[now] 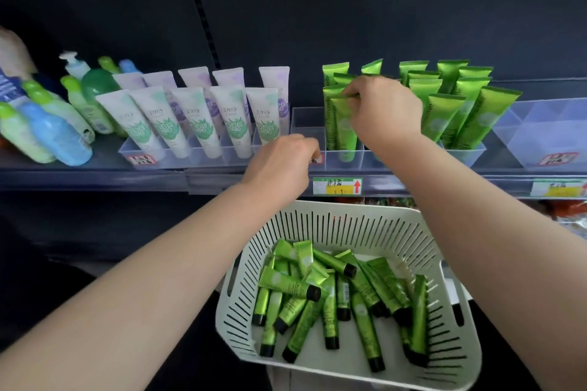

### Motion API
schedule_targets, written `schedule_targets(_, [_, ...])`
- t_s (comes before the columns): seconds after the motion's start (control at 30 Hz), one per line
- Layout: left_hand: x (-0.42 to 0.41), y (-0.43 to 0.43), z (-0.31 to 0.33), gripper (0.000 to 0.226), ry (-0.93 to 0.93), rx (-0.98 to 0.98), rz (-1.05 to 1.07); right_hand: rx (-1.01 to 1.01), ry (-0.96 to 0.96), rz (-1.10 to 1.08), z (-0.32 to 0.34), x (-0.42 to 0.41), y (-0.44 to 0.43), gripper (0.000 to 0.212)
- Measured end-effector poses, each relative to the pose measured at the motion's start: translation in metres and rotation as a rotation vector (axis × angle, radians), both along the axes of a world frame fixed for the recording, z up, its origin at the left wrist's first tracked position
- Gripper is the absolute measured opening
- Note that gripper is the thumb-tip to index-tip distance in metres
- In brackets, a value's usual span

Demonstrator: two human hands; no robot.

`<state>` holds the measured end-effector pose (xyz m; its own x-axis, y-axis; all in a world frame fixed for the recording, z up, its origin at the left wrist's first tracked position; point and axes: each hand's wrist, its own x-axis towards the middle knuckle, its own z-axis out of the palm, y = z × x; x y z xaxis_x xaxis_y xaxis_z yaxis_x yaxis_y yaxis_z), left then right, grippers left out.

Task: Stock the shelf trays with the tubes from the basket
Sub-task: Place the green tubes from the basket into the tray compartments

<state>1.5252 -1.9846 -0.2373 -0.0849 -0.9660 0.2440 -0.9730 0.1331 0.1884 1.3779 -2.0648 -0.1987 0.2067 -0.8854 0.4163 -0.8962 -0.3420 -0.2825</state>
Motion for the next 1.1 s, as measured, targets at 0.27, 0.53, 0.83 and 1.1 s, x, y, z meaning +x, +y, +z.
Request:
schedule_targets(0.27, [0.008, 0.014, -0.037, 0.032, 0.014, 0.067, -0.007, -0.402, -0.078, 0.145, -0.013, -0.005, 0.02, 0.021])
schedule_targets(0.53, [0.014, 0.037, -0.109, 0.031, -0.052, 0.566, 0.15, -0.237, 0.161, 0.509, -0.137, -0.008, 0.076, 0.023])
schedule_targets(0.83, [0.02, 0.071, -0.164, 0.049, 0.052, 0.641, 0.257, 0.653, 0.548, 0.426, -0.222, 0.019, 0.101, 0.02])
schedule_targets(1.1, [0.021, 0.075, -0.173, 0.052, 0.098, 0.607, 0.282, 0.795, 0.481, 0.445, -0.246, 0.039, 0.115, 0.03])
